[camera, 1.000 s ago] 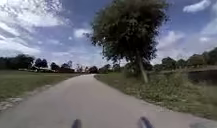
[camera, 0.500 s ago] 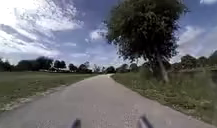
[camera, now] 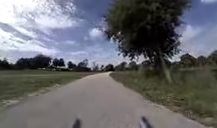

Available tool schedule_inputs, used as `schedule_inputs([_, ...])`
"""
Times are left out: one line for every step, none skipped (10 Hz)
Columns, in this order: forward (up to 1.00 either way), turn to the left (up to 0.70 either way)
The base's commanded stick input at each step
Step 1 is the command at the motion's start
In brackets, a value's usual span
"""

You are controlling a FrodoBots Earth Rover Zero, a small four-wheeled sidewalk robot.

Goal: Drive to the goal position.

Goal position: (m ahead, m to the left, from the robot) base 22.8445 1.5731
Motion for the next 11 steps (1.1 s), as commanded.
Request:
schedule_inputs([0.69, 0.03])
schedule_inputs([0.69, 0.03])
schedule_inputs([0.69, 0.03])
schedule_inputs([0.69, 0.03])
schedule_inputs([0.69, 0.11])
schedule_inputs([0.69, 0.33])
schedule_inputs([0.69, 0.32])
schedule_inputs([0.69, 0.18])
schedule_inputs([0.69, 0.04])
schedule_inputs([0.69, 0.03])
schedule_inputs([0.69, 0.03])
